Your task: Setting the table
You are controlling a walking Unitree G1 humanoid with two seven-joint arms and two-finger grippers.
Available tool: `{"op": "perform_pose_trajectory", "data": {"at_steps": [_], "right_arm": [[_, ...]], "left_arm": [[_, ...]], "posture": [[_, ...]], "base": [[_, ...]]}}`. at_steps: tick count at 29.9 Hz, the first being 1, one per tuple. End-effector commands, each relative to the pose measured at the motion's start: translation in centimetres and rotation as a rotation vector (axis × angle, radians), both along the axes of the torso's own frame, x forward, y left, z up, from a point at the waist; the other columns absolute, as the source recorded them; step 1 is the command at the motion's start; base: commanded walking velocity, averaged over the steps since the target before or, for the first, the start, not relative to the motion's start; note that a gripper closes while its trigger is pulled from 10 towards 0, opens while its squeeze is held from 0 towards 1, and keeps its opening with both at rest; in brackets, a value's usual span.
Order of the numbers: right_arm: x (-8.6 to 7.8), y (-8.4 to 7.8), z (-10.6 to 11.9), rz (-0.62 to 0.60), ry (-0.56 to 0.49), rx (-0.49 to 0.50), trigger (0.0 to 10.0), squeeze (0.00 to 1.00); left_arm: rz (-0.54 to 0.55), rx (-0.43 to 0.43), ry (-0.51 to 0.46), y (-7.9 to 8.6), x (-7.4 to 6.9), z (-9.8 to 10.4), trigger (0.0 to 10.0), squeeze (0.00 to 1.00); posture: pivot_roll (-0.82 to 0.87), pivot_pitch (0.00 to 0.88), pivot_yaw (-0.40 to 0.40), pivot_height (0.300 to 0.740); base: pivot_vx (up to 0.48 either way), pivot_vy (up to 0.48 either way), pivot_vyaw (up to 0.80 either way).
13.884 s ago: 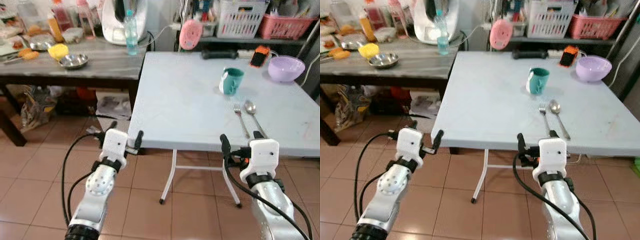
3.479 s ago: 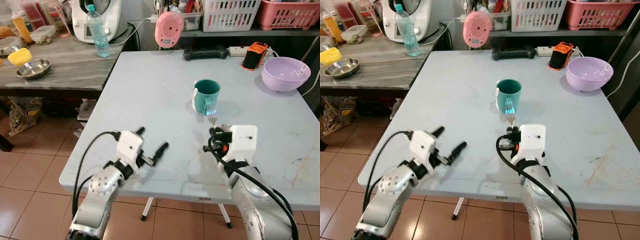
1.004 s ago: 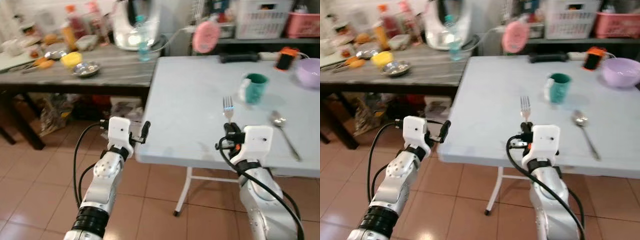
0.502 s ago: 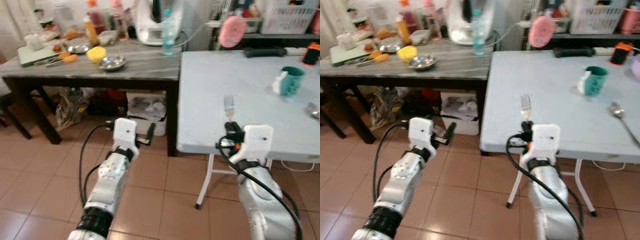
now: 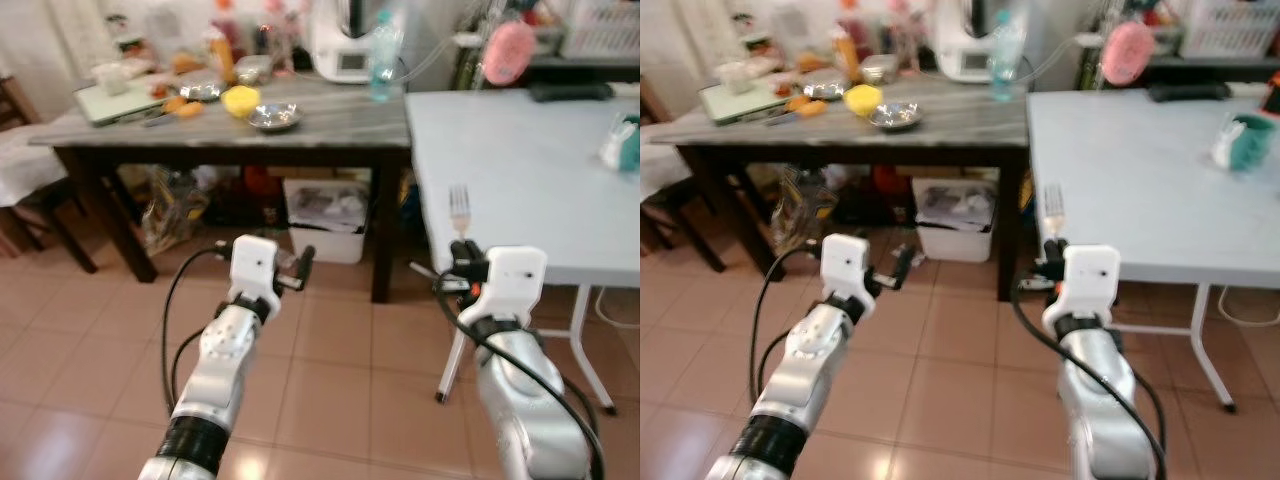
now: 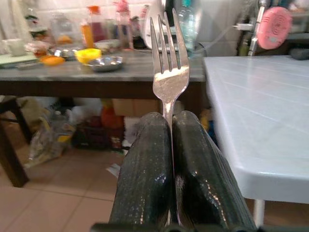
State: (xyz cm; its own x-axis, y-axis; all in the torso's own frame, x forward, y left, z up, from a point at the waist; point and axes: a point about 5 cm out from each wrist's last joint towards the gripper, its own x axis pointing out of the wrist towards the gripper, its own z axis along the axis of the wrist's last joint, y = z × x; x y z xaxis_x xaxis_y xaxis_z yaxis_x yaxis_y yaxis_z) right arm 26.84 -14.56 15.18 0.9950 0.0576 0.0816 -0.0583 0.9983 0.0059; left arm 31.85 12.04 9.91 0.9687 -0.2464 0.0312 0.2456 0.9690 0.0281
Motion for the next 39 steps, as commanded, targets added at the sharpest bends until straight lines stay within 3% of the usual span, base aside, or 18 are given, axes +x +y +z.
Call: {"op": "perform_pose_trajectory", "data": {"at_steps": [1, 11, 39], "right_arm": [[0.05, -0.65, 0.41, -0.029, -0.021, -0.009, 10.0, 0.00], [-0.06, -0.91, 0.22, -0.045, -0.019, -0.013, 10.0, 0.00], [-0.07, -1.03, 0.17, -0.052, -0.020, -0.022, 10.0, 0.00]], "left_arm": [[-0.029, 0.006, -0.014, -1.00, 0.11, 0.37, 10.0, 0.00], [-0.121, -0.041, -0.046, -1.19, -0.29, 1.10, 10.0, 0.00], [-0.185, -0.081, -0.035, -1.84, -0.83, 1.19, 10.0, 0.00]], "posture": [[-0.17, 0.000, 0.081, 0.740], [-0.17, 0.000, 0.083, 0.740], [-0.17, 0.000, 0.084, 0.740]], "base": [[0.000, 0.480, 0.00], [0.071, 0.096, 0.00], [0.475, 0.000, 0.00]]}}
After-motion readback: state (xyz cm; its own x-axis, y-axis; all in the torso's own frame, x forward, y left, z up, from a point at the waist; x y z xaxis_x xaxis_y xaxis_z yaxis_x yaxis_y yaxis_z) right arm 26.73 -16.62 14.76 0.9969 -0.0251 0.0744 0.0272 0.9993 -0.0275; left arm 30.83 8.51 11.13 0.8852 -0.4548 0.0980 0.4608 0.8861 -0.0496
